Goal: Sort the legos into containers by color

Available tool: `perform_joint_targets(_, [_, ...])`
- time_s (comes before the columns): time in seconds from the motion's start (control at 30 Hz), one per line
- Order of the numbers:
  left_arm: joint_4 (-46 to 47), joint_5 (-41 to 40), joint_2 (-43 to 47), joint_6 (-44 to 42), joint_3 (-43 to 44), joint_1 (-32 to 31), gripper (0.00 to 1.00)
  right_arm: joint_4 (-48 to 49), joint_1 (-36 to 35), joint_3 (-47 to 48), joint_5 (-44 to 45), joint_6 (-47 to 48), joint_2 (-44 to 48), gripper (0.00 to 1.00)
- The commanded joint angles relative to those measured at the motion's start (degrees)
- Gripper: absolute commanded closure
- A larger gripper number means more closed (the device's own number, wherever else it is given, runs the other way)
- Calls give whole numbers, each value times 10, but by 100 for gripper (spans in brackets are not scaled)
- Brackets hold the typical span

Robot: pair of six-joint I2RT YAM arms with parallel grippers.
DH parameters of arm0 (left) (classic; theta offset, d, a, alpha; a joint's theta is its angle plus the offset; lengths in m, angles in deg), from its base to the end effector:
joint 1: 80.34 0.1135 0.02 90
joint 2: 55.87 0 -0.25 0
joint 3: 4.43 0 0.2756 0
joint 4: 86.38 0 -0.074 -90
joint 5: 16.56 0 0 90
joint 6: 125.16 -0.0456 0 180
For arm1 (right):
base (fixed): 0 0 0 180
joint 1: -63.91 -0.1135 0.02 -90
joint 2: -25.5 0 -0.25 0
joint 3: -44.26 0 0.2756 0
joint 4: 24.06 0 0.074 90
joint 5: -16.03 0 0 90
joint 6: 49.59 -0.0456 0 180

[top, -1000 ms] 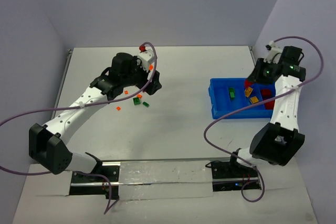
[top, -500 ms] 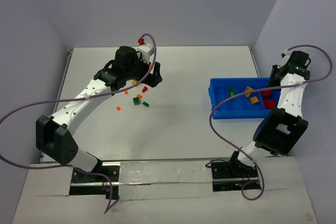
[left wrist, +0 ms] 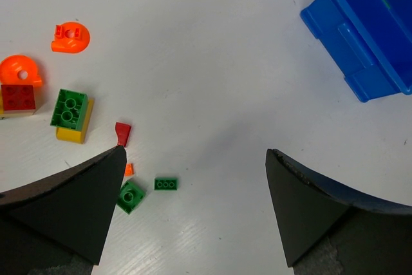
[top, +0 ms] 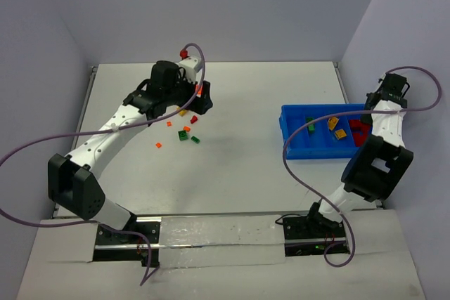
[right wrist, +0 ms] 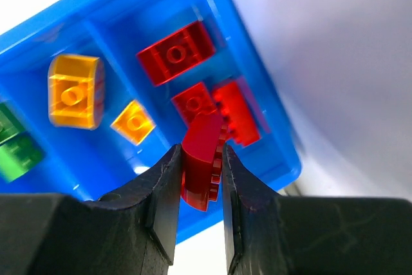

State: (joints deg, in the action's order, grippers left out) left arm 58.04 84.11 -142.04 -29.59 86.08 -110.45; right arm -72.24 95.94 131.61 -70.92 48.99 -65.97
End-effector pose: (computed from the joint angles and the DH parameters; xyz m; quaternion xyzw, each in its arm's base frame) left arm 0.3242 -0.1978 0.3222 0.2290 0.8381 -0.2268 0.4402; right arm 0.3161 -0.2006 0.2490 0.2007 0.9245 -0.1357 0.2942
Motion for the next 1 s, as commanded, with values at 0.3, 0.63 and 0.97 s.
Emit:
perform_joint_targets(0.3, [-10,70,-3,19,17,120,1,24,-23,-7,39,34,-6,16])
perform_joint_targets(0.63, [18,13,-74,-26,62,208,8,-31,-173,24,-18,-4,97,0])
perform_joint_targets(0.97, [79,51,-224,-77,129,249,36,-53,-277,44,-84,-51,88,0])
